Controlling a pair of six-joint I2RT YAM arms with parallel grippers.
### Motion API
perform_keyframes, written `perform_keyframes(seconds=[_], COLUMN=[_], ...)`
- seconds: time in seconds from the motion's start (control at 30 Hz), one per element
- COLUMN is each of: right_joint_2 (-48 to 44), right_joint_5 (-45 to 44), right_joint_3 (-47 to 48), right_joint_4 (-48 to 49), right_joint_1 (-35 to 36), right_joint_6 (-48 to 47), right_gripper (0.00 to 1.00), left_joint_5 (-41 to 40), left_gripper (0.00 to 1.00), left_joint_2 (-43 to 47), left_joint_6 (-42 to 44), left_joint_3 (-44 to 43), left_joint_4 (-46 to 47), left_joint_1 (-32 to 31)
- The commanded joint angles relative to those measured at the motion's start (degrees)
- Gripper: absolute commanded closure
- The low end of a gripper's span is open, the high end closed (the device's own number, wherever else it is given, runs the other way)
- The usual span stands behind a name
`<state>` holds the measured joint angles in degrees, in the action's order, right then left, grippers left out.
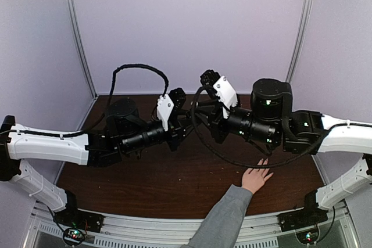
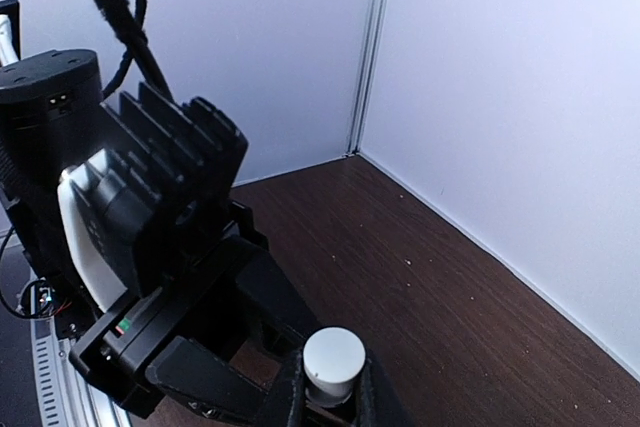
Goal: Paint the nails
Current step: Screw the nail polish bottle cap onto the nail polish bottle.
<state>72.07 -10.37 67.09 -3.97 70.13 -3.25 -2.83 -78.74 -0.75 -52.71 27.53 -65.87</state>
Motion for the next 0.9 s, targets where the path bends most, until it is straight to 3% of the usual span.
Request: perform_keyframes(seconds=[0.0, 0.1, 0.3, 0.47, 0.67, 0.87], right_joint_2=[0.56, 1.07, -1.61, -5.39, -7.55, -6.25], right_joint_5=[-12.87, -12.67, -7.31, 1.88, 18.79, 33.16], right_joint_3=[-0.45, -0.39, -0.62, -1.61, 0.94, 7.91], right_joint_4=[0.40, 1.26, 1.41, -1.35, -9.98, -20.29], right_joint_1=[-0.85, -0.85, -1.01, -1.46, -1.82, -1.76], right_joint_6=[2.13, 2.16, 0.06, -3.91, -9.21, -14.19], right_gripper=[1.00, 0.98, 0.62, 0.43, 0.38, 0.41], left_joint_5=[-12.15, -11.87, -4.79, 7.74, 23.70, 38.62], left_gripper=[1.00, 1.00, 1.00, 1.00, 1.00, 1.00], left_joint_2=[-0.82, -2.16, -0.48, 3.02, 5.55, 4.92], left_joint_6=[-3.04, -3.29, -1.97, 0.21, 4.60, 6.12], left_joint_3=[-1.25, -2.77, -3.02, -2.19, -3.96, -7.62], left_joint_4=[8.40, 6.73, 2.39, -2.46, -10.66, -17.87], left_joint_1=[1.05, 1.01, 1.12, 1.23, 1.27, 1.29])
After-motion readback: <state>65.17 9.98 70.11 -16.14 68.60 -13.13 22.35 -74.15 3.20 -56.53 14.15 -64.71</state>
